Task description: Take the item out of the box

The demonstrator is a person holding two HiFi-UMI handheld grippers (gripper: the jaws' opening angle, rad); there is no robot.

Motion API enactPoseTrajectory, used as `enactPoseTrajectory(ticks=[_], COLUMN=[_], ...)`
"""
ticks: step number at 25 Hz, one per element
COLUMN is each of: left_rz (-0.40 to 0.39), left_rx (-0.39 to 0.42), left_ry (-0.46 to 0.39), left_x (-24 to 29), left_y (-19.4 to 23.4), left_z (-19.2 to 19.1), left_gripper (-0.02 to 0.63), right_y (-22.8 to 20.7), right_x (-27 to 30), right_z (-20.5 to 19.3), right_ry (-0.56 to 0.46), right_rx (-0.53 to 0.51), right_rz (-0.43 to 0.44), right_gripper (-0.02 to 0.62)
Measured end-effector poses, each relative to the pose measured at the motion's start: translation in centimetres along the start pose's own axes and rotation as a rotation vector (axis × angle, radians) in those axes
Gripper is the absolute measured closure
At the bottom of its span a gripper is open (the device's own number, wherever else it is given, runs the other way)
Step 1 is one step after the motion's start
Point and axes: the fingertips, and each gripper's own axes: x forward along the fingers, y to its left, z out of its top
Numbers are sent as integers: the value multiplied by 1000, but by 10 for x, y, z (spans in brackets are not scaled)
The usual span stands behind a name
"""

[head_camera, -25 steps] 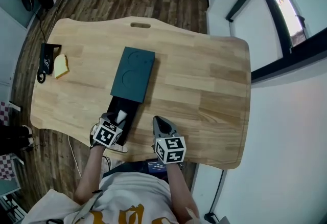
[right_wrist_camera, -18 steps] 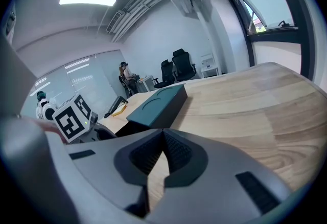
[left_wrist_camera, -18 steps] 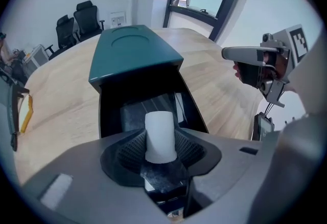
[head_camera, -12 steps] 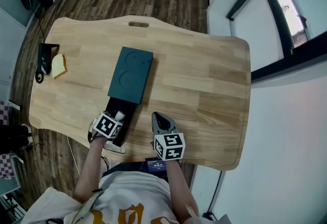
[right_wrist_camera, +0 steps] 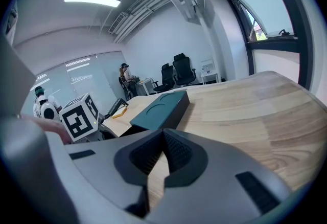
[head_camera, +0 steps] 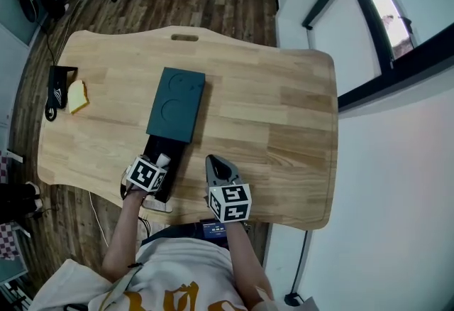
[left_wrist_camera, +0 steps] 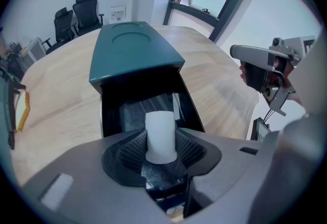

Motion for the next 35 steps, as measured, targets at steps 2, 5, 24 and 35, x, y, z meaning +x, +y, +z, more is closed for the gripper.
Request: enactPoseTrajectory(ticks=[2,5,24,35], left_rz=[29,36,159,158], left_rx=[18,22,80,-15], left_ry=[-34,-116,-666,-888], left_x=[-5,-14,-134,-186], left_y=[2,3,-5,1], left_z=[3,12,58,67], left_gripper=[446,443,443,443], right_y=[1,1,38,54], right_x=[-5,-11,-44,-43], right_z=[2,8,57,86], right_ry=[1,2,-104,-196], right_rx=[-31,-73,-257,-265], right_rz=[-25,-66,-186,-145], right_gripper=[591,591,591,591])
